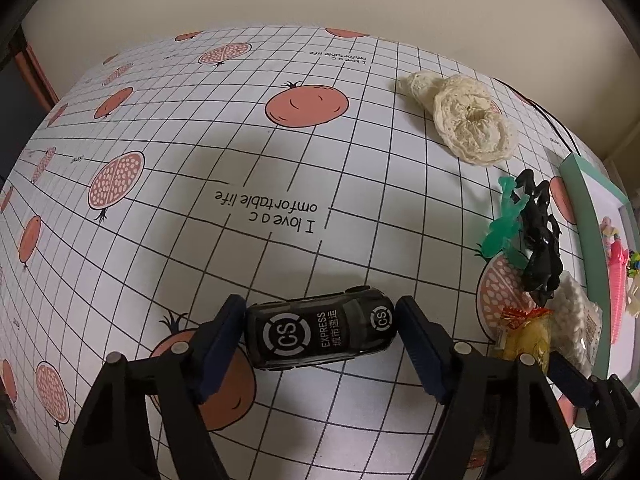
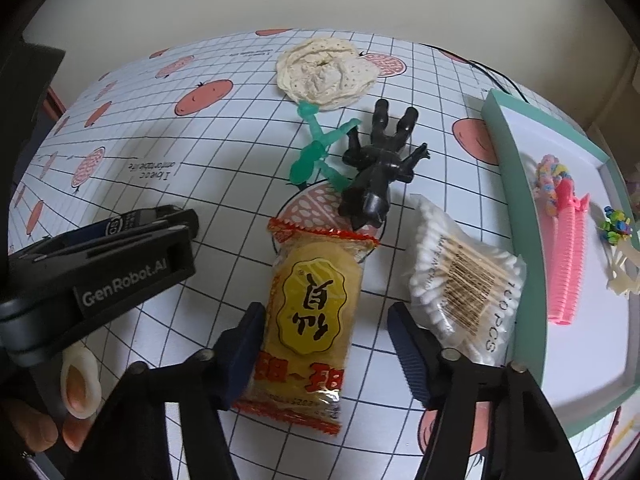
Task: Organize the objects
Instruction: 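Grasp the black toy car with the left gripper while the right grasps the yellow snack bag, then lift the car and snack bag and carry both toward the green tray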
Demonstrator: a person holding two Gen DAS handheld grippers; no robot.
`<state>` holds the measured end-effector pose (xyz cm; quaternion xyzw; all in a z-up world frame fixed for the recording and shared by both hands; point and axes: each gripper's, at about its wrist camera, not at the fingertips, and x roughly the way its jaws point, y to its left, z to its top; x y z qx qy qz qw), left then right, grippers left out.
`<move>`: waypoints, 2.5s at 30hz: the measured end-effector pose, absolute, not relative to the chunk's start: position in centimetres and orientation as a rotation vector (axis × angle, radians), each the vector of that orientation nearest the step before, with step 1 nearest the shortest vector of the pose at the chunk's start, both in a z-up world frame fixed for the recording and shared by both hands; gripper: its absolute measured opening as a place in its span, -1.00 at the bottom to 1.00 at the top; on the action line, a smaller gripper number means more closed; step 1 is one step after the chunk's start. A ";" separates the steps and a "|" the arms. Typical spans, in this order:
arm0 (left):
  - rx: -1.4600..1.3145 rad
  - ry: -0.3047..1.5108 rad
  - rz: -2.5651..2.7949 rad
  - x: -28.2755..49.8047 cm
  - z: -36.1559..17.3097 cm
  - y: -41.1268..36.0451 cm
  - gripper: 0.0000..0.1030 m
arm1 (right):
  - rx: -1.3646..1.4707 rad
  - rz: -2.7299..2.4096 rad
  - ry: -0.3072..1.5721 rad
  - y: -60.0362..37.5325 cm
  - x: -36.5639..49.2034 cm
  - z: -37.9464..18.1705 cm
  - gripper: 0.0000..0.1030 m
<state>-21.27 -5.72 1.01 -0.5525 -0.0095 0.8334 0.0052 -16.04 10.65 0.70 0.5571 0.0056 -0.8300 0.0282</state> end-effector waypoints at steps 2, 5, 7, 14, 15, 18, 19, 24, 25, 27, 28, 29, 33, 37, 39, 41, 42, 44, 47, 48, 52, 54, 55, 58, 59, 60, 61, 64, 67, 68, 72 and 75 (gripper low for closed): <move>-1.729 -0.031 2.611 -21.3 1.0 -5.8 0.51 | 1.721 -2.566 0.013 10.8 -16.0 0.7 0.13; -1.728 -0.026 2.613 -21.5 0.8 -5.5 0.51 | 1.723 -2.575 0.023 11.0 -16.0 0.8 0.03; -1.726 -0.027 2.613 -21.4 0.9 -5.3 0.51 | 1.724 -2.581 0.027 11.1 -16.0 0.8 -0.06; -1.725 -0.023 2.614 -21.6 0.8 -5.5 0.51 | 1.723 -2.589 0.020 11.4 -16.0 0.9 -0.19; -1.724 -0.025 2.613 -21.7 0.8 -5.6 0.51 | 1.722 -2.590 0.020 11.4 -16.0 0.9 -0.20; -1.726 -0.026 2.613 -21.7 0.8 -5.5 0.51 | 1.723 -2.590 0.011 11.5 -16.0 0.9 -0.21; -1.726 -0.025 2.613 -21.7 0.8 -5.6 0.51 | 1.722 -2.590 0.003 11.6 -16.0 0.9 -0.22; -1.730 -0.026 2.613 -21.6 1.0 -5.3 0.51 | 1.713 -2.581 -0.035 11.8 -16.0 1.1 -0.23; -1.731 -0.026 2.614 -21.6 1.0 -5.3 0.51 | 1.708 -2.584 -0.033 11.8 -15.9 1.3 -0.23; -1.735 -0.025 2.616 -21.6 1.0 -5.4 0.50 | 1.693 -2.589 -0.043 11.9 -15.9 1.6 -0.23; -1.735 -0.025 2.616 -21.5 1.1 -5.3 0.50 | 1.686 -2.590 -0.048 12.0 -15.8 1.8 -0.23; -1.734 -0.026 2.617 -21.5 1.2 -5.3 0.50 | 1.679 -2.593 -0.051 12.0 -15.7 2.0 -0.23; -1.712 -0.031 2.631 -21.4 1.8 -5.6 0.50 | 1.644 -2.609 -0.064 12.1 -15.6 2.8 -0.23; -1.688 -0.043 2.647 -21.2 2.7 -5.6 0.50 | 1.591 -2.624 -0.079 12.2 -15.4 4.1 -0.23; -1.670 -0.058 2.657 -21.2 3.3 -5.8 0.50 | 1.565 -2.633 -0.089 12.3 -15.2 4.9 -0.23; -1.653 -0.059 2.669 -21.0 3.9 -5.7 0.50 | 1.548 -2.641 -0.092 12.4 -15.2 5.3 -0.23; -1.644 -0.059 2.673 -21.0 4.1 -5.7 0.50 | 1.541 -2.642 -0.092 12.5 -15.2 5.6 -0.23; -1.630 -0.057 2.681 -20.9 4.5 -5.6 0.50 | 1.537 -2.645 -0.089 12.6 -15.1 5.8 -0.24; -1.617 -0.055 2.687 -20.7 4.9 -5.4 0.50 | 1.538 -2.648 -0.089 12.9 -14.9 5.9 -0.23; -1.613 -0.052 2.689 -20.7 5.0 -5.3 0.50 | 1.537 -2.652 -0.086 13.0 -14.9 6.0 -0.23; -1.599 -0.045 2.696 -20.5 5.4 -5.1 0.50 | 1.534 -2.660 -0.095 13.9 -14.7 6.3 -0.23; -1.590 -0.050 2.698 -20.4 5.7 -4.9 0.50 | 1.534 -2.669 -0.100 14.4 -14.6 6.5 -0.24; -1.584 -0.051 2.699 -20.4 5.9 -4.7 0.50 | 1.536 -2.672 -0.103 14.6 -14.6 6.5 -0.23; -1.561 -0.048 2.698 -20.1 6.5 -4.0 0.50 | 1.545 -2.682 -0.114 15.6 -14.6 6.5 -0.24; -1.553 -0.046 2.699 -20.0 6.7 -3.7 0.50 | 1.548 -2.686 -0.112 15.9 -14.6 6.5 -0.24; -1.542 -0.045 2.699 -19.9 6.9 -3.4 0.50 | 1.549 -2.690 -0.112 16.2 -14.5 6.6 -0.24; -1.532 -0.046 2.698 -19.8 7.2 -3.0 0.50 | 1.549 -2.696 -0.113 16.6 -14.5 6.7 -0.24; -1.507 -0.036 2.692 -19.7 7.7 -1.8 0.50 | 1.550 -2.715 -0.128 17.9 -14.3 6.9 -0.23; -1.475 -0.016 2.686 -19.4 8.4 -0.5 0.51 | 1.554 -2.730 -0.152 19.3 -14.2 7.1 -0.23; -1.467 -0.010 2.684 -19.3 8.5 -0.2 0.51 | 1.556 -2.738 -0.153 19.9 -14.1 7.1 -0.23; -1.435 0.002 2.678 -18.9 9.3 1.1 0.51 | 1.563 -2.761 -0.180 21.7 -13.9 7.4 -0.24; -1.415 0.005 2.666 -18.6 9.7 2.1 0.51 | 1.573 -2.780 -0.188 23.1 -13.7 7.5 -0.24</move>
